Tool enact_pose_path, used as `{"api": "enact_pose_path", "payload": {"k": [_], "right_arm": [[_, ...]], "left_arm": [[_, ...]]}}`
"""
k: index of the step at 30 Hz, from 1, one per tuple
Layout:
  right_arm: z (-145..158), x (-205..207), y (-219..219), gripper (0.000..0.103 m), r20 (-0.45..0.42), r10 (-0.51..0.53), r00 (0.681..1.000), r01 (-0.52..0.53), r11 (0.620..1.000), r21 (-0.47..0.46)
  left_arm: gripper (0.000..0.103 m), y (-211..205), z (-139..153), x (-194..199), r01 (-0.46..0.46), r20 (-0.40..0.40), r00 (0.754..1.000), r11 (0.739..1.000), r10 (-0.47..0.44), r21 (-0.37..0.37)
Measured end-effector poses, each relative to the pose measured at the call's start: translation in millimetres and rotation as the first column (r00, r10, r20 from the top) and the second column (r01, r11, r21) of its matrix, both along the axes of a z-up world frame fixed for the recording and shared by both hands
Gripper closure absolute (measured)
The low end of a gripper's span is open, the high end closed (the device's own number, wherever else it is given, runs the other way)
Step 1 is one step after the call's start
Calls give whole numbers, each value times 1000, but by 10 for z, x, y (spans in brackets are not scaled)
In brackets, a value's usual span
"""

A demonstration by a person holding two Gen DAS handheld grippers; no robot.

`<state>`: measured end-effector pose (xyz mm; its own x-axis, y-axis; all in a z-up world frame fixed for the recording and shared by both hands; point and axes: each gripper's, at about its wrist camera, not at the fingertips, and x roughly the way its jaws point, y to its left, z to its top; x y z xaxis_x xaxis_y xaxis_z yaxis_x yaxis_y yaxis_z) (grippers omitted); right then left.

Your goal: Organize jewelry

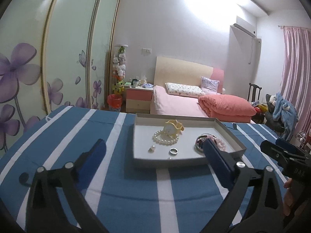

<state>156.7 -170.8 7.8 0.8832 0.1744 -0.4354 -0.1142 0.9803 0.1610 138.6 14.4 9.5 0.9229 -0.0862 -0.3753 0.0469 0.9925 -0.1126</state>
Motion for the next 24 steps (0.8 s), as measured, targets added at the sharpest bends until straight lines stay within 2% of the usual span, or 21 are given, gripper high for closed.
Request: {"api": "enact_pose_path", "payload": {"k": [4,12,15,19,24], "right_arm": [[-34,-216,84,2,16,8,1000,-8,1000,-14],[-105,-612,223,2,89,11,996,1,991,-137],[-128,-695,195,2,86,2,996,8,993,-116],[-122,-739,70,2,76,-28,997,33,998,-57],[-83,-765,33,2,82,-35,996,38,998,-44]], "left_arm": [[4,16,-22,-251,-17,19,1000,1000,17,6],[4,13,-105,-580,-20,26,999,1000,20,16],[4,-14,-113,-673,-25,39,999,999,24,40],[4,-16,-82,-767,-19,45,999,999,18,31],[4,-56,-29,-802,-3,59,998,999,1,35]]}}
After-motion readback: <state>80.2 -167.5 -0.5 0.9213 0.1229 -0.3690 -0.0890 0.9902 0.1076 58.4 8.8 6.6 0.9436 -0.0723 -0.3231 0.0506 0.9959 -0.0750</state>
